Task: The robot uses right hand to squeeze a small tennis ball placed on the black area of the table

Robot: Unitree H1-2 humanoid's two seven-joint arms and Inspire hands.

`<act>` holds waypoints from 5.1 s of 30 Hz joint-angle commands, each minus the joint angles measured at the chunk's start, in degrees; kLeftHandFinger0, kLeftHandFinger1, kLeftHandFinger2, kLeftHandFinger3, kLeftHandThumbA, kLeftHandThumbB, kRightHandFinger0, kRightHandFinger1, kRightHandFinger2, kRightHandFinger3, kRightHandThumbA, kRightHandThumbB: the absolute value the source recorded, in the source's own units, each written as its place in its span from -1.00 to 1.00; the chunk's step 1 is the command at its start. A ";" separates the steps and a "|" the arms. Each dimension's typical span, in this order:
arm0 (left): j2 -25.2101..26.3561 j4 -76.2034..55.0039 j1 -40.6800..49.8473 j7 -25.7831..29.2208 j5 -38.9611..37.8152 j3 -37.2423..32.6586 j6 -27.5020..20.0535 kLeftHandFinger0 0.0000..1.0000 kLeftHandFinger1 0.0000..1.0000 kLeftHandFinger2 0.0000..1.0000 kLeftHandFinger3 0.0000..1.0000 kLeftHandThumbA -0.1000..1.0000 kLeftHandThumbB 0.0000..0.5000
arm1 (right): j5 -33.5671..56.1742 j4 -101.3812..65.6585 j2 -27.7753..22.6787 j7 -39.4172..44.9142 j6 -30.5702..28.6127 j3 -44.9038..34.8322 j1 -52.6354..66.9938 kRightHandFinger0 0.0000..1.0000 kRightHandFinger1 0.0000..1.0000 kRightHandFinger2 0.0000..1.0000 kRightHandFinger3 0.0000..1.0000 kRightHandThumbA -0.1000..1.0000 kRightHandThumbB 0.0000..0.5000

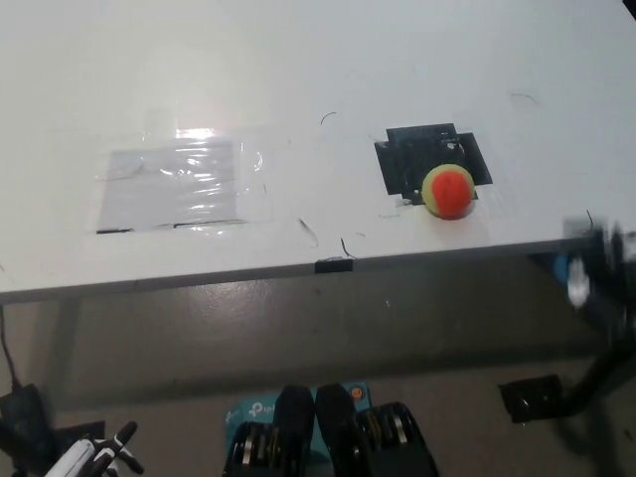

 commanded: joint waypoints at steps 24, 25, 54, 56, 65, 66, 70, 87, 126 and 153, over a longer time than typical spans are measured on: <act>0.88 -1.46 -0.70 -1.83 1.37 0.71 1.64 -0.62 -0.70 -0.33 -0.05 1.00 1.00 | -12.74 20.21 -0.52 16.44 17.96 24.12 -35.33 1.00 1.00 1.00 1.00 0.66 1.00; 0.89 -1.43 -0.68 -1.75 1.50 0.68 1.52 -0.63 -0.70 -0.33 -0.06 1.00 1.00 | -13.04 20.73 -0.55 16.03 17.89 24.64 -35.15 1.00 1.00 1.00 1.00 0.70 1.00; 1.05 -1.73 -1.52 -2.00 2.31 0.52 1.20 -0.61 -0.68 -0.33 -0.04 1.00 1.00 | -19.53 34.02 -0.10 11.71 10.47 28.80 -33.06 1.00 1.00 1.00 1.00 0.73 0.95; 1.01 -1.70 -1.67 -1.97 2.39 0.48 1.21 -0.61 -0.70 -0.34 -0.07 1.00 1.00 | -18.57 34.44 0.21 11.98 10.00 28.20 -32.96 1.00 1.00 1.00 1.00 0.61 0.87; 0.75 -1.63 -1.92 -2.49 2.02 0.28 0.58 -0.66 -0.72 -0.33 0.11 1.00 1.00 | -12.86 40.41 3.42 14.00 5.81 24.65 -31.25 0.99 1.00 1.00 1.00 0.24 0.23; 0.62 -1.79 -1.57 -2.38 2.00 0.38 0.45 -0.66 -0.70 -0.33 0.10 1.00 1.00 | -12.92 40.91 3.52 14.03 5.30 24.69 -31.02 1.00 1.00 1.00 1.00 0.19 0.21; 0.53 -2.45 -0.71 -2.16 2.46 0.36 0.55 -0.61 -0.62 -0.25 0.11 1.00 1.00 | -13.19 42.96 2.91 13.74 3.00 24.75 -30.51 0.87 1.00 1.00 1.00 0.08 0.13; -0.08 -3.04 -0.24 -1.50 0.80 2.90 -0.46 -0.76 -0.79 -0.44 -0.17 1.00 1.00 | -23.92 47.46 -3.27 16.89 6.39 35.16 -34.18 0.67 1.00 1.00 1.00 -0.01 -0.09; 0.78 -1.95 1.86 -2.10 1.39 2.52 -3.16 -0.66 -0.73 -0.31 -0.09 1.00 1.00 | -6.36 41.06 7.63 -20.78 -21.10 9.55 -17.34 -1.00 -0.97 -0.34 -0.59 -1.00 -0.03; 0.51 -2.15 2.66 -1.37 1.38 2.58 -3.71 -0.72 -0.75 -0.31 -0.03 1.00 1.00 | 48.75 14.00 25.97 -10.42 3.50 -22.64 -19.45 -1.00 -1.00 -0.49 -0.09 -1.00 -0.78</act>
